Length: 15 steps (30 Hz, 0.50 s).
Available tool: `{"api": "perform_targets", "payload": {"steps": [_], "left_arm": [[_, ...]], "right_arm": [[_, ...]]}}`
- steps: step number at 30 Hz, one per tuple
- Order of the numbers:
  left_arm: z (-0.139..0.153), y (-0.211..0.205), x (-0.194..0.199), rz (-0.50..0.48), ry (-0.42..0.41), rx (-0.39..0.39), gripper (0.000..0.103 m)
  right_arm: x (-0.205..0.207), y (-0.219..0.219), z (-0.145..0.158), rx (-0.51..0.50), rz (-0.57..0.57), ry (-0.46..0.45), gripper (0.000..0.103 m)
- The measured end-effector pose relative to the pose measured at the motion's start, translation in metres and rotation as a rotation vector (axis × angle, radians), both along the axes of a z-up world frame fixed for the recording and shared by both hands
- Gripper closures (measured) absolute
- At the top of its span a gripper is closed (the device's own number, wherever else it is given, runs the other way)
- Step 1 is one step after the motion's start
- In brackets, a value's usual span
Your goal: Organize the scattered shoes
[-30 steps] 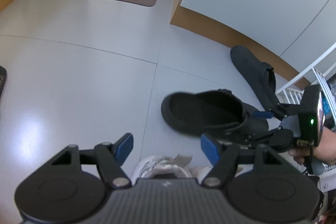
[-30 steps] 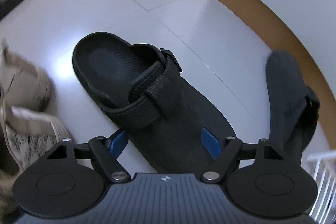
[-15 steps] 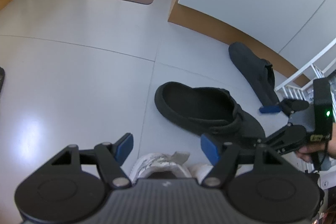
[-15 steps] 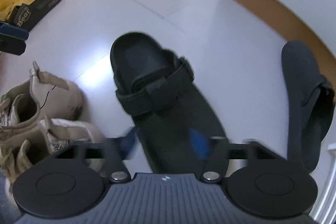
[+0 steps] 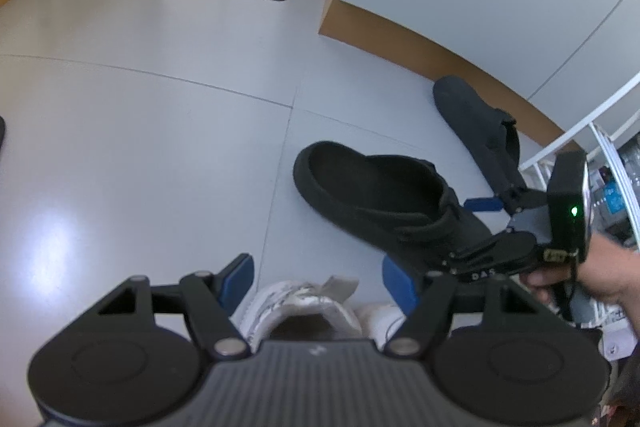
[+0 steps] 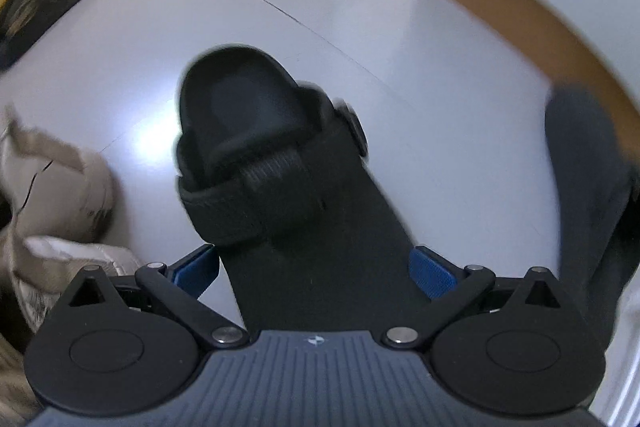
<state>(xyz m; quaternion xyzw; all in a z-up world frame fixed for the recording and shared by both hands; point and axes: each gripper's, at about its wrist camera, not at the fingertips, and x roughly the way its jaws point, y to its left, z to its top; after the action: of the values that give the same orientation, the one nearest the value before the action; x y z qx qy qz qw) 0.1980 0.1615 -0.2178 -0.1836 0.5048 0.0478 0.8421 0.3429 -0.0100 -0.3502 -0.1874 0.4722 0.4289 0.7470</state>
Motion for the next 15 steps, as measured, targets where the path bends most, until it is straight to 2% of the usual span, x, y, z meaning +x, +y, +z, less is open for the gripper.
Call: {"api": "perform_targets", "payload": {"steps": [7, 11, 15], "left_arm": [[-0.003, -0.011, -0.003, -0.017, 0.01, 0.001, 0.03], [-0.004, -0.016, -0.002, -0.028, 0.012, 0.003, 0.03], [-0.006, -0.019, -0.003, -0.032, 0.02, -0.007, 0.03]], "right_arm": [[-0.003, -0.016, 0.006, -0.003, -0.186, 0.056, 0.008], [-0.007, -0.033, 0.007, -0.029, -0.328, 0.106, 0.01], [-0.007, -0.06, 0.007, 0.004, -0.503, 0.183, 0.012]]}}
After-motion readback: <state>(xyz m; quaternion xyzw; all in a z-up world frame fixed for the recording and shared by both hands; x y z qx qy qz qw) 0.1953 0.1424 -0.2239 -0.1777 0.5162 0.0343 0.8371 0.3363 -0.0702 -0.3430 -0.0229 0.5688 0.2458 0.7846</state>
